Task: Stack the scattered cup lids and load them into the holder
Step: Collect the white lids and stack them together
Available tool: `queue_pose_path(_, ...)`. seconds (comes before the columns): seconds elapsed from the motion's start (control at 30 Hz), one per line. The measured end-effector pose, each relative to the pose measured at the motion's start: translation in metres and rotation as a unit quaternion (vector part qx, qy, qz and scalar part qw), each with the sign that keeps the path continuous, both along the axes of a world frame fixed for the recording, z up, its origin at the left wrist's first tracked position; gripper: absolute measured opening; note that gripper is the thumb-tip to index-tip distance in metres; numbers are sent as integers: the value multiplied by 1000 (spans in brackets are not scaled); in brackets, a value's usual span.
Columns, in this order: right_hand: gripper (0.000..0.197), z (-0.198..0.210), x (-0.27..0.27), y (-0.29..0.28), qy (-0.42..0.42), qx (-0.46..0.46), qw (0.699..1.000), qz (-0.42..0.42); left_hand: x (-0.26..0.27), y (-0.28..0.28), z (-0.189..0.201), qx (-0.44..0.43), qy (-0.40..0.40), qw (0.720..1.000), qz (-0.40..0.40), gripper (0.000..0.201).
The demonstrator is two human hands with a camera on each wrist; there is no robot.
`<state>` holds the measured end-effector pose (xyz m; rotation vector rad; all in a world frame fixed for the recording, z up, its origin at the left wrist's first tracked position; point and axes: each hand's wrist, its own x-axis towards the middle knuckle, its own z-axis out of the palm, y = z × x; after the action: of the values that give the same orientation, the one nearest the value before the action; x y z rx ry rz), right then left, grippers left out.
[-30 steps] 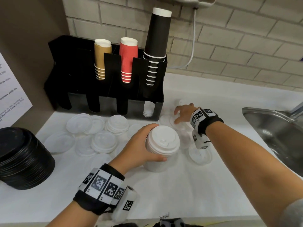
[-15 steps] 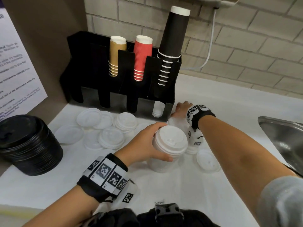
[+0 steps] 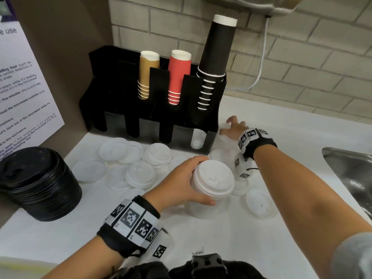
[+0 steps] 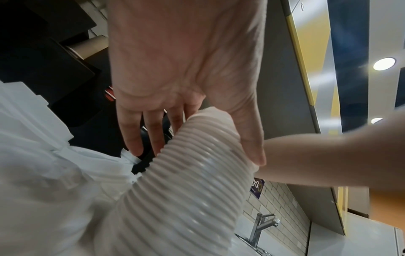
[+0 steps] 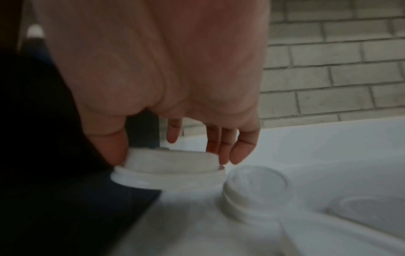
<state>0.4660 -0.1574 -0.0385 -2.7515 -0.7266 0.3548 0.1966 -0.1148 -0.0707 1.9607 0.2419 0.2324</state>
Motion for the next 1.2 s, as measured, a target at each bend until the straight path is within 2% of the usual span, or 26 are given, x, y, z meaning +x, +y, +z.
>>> queue_pose_path(0.1,50,31,-9,-18,77,85,993,5,2,0,-4,-16,-3,1000,4,87)
queue_pose_path(0.17,44,49,-29,-34,140,165,976,26,3,-1,-5,-23,-6,1000,9,88)
queue_pose_path(0.3,42,64,-81,-71,182,241,948,101,3,-2,-7,-22,-8,1000,10,87)
queue_pose_path(0.47,40,53,-128,-101,140,221,949,179,0,-3,-7,-41,-10,999,13,89)
queue_pose_path(0.67,40,29,-151,-107,129,246,947,159,-2,-5,-6,-46,-14,999,24,91)
queue_pose_path(1.2,62,29,-166,-109,50,205,961,180,0,-5,-6,-46,-9,999,23,95)
